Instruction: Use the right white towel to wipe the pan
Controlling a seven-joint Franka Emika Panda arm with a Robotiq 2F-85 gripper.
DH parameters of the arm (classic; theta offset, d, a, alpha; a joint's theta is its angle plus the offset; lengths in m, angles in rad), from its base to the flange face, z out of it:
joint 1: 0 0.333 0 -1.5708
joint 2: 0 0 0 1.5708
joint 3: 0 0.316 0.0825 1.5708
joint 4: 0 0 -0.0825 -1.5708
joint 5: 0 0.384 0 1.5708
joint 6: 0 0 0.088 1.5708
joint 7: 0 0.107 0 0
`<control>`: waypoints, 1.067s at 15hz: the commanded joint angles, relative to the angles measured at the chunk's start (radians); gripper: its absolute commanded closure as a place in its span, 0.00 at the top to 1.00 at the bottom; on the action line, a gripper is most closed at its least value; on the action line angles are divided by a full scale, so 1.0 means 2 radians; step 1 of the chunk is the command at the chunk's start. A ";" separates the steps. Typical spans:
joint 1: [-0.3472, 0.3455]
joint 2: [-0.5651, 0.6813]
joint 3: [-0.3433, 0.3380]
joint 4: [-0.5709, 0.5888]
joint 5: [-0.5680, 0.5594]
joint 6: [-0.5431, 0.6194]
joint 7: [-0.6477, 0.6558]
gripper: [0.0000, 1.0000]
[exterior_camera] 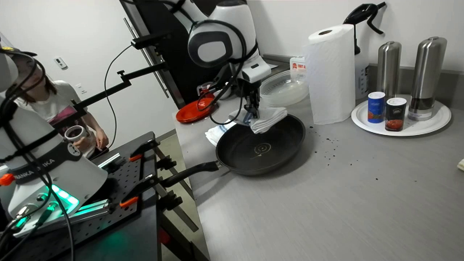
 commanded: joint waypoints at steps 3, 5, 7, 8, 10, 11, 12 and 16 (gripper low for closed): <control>-0.010 -0.126 -0.076 -0.056 -0.066 -0.051 -0.046 0.03; -0.033 -0.154 -0.089 -0.054 -0.076 -0.065 -0.072 0.03; -0.055 -0.169 -0.098 -0.046 -0.074 -0.079 -0.095 0.03; -0.068 -0.172 -0.101 -0.041 -0.069 -0.083 -0.105 0.03; -0.089 -0.174 -0.107 -0.036 -0.062 -0.087 -0.121 0.03; -0.097 -0.172 -0.110 -0.036 -0.061 -0.082 -0.126 0.03; -0.105 -0.167 -0.114 -0.035 -0.061 -0.076 -0.130 0.03; -0.127 -0.136 -0.125 -0.028 -0.061 -0.062 -0.132 0.03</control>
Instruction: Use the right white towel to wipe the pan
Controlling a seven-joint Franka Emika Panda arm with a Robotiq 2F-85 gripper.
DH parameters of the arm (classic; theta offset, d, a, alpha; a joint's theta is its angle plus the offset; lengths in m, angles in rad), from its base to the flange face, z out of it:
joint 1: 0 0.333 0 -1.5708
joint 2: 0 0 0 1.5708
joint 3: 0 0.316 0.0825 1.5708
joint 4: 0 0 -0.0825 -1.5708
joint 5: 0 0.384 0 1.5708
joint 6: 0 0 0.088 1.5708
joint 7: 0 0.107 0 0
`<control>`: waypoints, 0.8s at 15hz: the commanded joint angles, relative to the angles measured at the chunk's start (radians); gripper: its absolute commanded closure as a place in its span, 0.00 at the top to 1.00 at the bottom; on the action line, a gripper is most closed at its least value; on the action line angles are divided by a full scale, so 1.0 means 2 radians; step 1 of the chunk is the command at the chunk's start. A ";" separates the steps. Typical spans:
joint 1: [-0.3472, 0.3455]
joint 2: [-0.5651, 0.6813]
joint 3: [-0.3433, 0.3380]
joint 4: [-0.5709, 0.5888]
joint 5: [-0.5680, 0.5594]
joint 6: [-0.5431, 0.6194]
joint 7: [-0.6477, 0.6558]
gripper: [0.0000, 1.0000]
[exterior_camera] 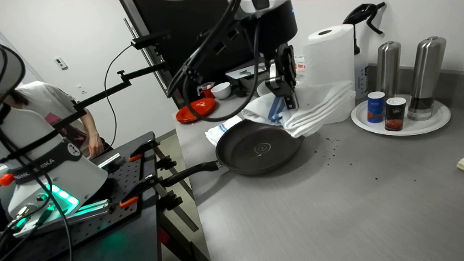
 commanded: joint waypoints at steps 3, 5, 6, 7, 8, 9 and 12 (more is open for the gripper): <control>-0.018 0.059 -0.003 0.014 0.009 0.025 -0.003 0.03; -0.021 0.086 -0.002 0.017 0.011 0.041 0.001 0.03; -0.022 0.100 -0.001 0.020 0.011 0.053 0.002 0.03; -0.024 0.114 0.002 0.023 0.012 0.063 0.001 0.03; -0.025 0.128 0.004 0.026 0.013 0.073 0.002 0.03; -0.025 0.140 0.005 0.030 0.014 0.082 0.003 0.03; -0.024 0.174 0.005 0.045 0.013 0.104 0.010 0.03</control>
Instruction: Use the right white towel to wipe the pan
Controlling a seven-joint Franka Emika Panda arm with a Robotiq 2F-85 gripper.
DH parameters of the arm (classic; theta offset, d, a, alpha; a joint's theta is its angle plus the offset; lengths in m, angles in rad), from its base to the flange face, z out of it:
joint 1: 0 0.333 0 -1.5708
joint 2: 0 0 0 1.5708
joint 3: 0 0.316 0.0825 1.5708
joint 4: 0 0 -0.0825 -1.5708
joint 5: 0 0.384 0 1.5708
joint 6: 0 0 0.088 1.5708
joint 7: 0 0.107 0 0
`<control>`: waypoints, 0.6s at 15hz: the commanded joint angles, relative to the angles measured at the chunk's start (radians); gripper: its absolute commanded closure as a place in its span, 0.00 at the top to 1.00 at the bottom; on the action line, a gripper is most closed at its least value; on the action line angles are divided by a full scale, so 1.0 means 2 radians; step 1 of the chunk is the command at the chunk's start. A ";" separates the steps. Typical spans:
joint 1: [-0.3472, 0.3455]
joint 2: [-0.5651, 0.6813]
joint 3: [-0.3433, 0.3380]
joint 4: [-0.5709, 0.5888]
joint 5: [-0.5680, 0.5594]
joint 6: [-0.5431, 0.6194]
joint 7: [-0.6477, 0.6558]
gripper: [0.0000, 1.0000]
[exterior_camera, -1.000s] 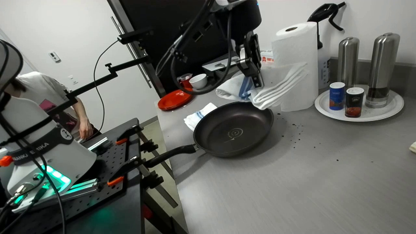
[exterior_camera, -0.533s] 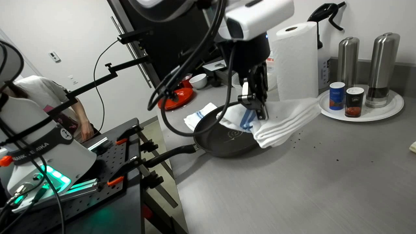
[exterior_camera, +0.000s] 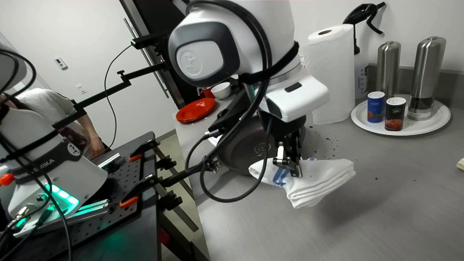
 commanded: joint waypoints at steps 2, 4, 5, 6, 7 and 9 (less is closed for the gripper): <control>0.000 0.051 0.001 0.034 0.005 0.025 0.012 0.03; 0.005 0.069 -0.006 0.041 0.001 0.025 0.020 0.03; 0.008 0.081 -0.004 0.036 0.002 0.036 0.023 0.03; 0.009 0.086 -0.005 0.038 0.001 0.035 0.024 0.03; 0.010 0.092 -0.004 0.036 0.002 0.040 0.026 0.03; 0.010 0.102 -0.003 0.038 0.003 0.041 0.028 0.03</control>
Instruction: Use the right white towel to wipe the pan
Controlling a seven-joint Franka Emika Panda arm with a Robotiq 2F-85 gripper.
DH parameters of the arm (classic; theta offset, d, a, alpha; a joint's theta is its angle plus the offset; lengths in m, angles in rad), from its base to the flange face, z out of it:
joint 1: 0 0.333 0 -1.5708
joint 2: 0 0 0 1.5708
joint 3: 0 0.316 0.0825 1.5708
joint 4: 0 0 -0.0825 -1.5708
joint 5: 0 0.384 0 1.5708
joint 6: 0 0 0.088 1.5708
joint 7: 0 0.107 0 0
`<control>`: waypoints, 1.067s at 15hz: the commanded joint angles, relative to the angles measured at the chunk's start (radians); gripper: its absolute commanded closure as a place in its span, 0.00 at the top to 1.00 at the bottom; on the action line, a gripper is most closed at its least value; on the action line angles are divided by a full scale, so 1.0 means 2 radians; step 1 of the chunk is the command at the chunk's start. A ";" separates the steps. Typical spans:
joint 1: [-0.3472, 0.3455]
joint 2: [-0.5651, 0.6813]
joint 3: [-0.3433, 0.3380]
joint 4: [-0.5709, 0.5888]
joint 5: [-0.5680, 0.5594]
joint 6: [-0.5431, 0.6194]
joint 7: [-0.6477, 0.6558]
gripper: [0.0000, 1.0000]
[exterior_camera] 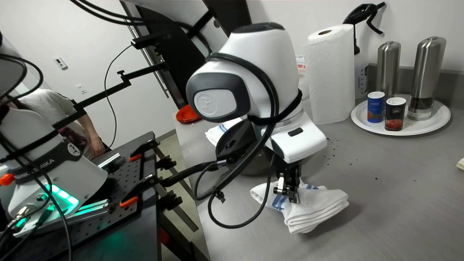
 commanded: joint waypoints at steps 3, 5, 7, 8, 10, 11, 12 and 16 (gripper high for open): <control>0.008 0.022 -0.001 0.013 0.003 0.003 0.013 0.03; 0.008 0.013 0.001 0.011 0.003 -0.001 0.010 0.38; 0.008 -0.002 0.001 0.011 0.001 -0.011 0.006 0.51; 0.007 -0.010 0.003 0.011 0.001 -0.018 0.003 0.58; 0.008 -0.032 0.002 0.008 -0.004 -0.043 0.000 0.72; 0.003 -0.050 0.007 0.004 -0.006 -0.069 -0.009 0.80; 0.004 -0.066 0.006 0.000 -0.010 -0.091 -0.014 0.87; 0.003 -0.075 0.008 0.009 -0.011 -0.102 -0.037 0.91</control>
